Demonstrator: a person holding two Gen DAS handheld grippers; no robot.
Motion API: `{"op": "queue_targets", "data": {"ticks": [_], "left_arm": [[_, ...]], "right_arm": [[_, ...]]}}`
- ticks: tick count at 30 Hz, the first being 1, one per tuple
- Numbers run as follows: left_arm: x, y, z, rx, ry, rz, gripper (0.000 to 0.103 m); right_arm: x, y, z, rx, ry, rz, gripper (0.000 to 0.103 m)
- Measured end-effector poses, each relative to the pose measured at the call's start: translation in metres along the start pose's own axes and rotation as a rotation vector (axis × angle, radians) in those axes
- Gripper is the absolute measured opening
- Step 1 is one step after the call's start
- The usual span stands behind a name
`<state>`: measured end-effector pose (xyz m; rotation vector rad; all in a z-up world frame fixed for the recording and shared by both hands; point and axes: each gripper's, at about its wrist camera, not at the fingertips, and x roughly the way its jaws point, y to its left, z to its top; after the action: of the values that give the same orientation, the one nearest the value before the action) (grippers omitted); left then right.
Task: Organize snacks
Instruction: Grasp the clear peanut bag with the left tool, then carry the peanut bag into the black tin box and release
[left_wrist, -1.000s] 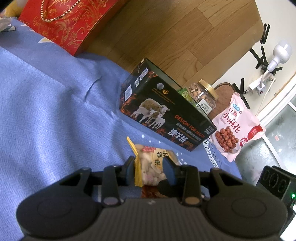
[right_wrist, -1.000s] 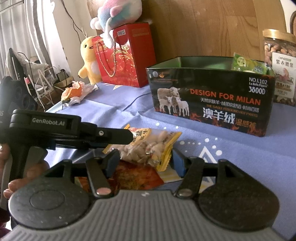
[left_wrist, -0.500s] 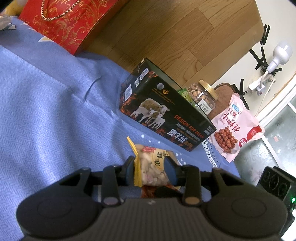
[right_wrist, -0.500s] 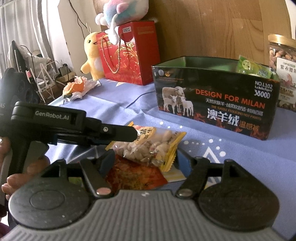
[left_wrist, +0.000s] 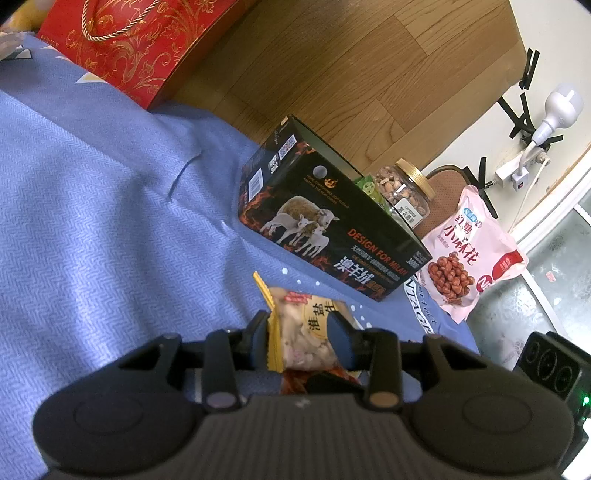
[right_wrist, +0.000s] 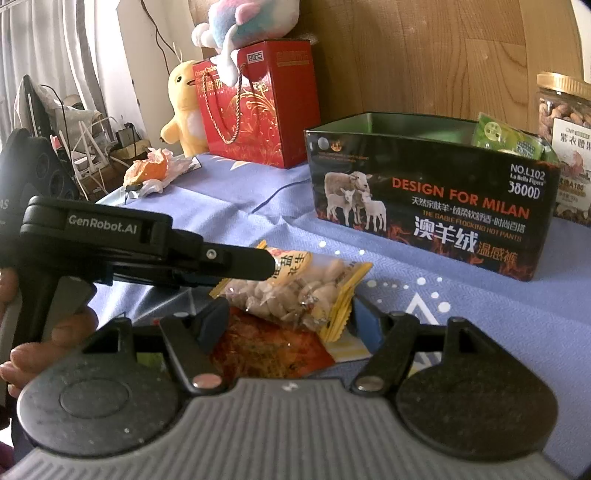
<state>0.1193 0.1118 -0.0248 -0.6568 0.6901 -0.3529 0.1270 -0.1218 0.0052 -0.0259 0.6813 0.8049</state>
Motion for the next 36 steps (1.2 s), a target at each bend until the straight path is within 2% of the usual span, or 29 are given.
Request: {"op": "queue_targets", "data": {"ticks": [15,21,23,36], "left_arm": [[0.000,0.000,0.000,0.000,0.000,-0.001,0.036],[0.000,-0.002,-0.001,0.013,-0.003,0.002,0.036],[-0.001,-0.003,-0.001,0.019,-0.005,0.003,0.036],[-0.006,-0.017,-0.005,0.113,-0.042,-0.018,0.036]], "right_arm": [[0.001,0.006,-0.002,-0.029,0.000,-0.039,0.070],[0.000,0.010,-0.003,-0.048,-0.009,-0.050,0.061],[-0.001,0.011,-0.003,-0.055,-0.019,-0.066,0.052],[-0.014,0.022,-0.006,-0.122,-0.122,-0.132,0.045]]}}
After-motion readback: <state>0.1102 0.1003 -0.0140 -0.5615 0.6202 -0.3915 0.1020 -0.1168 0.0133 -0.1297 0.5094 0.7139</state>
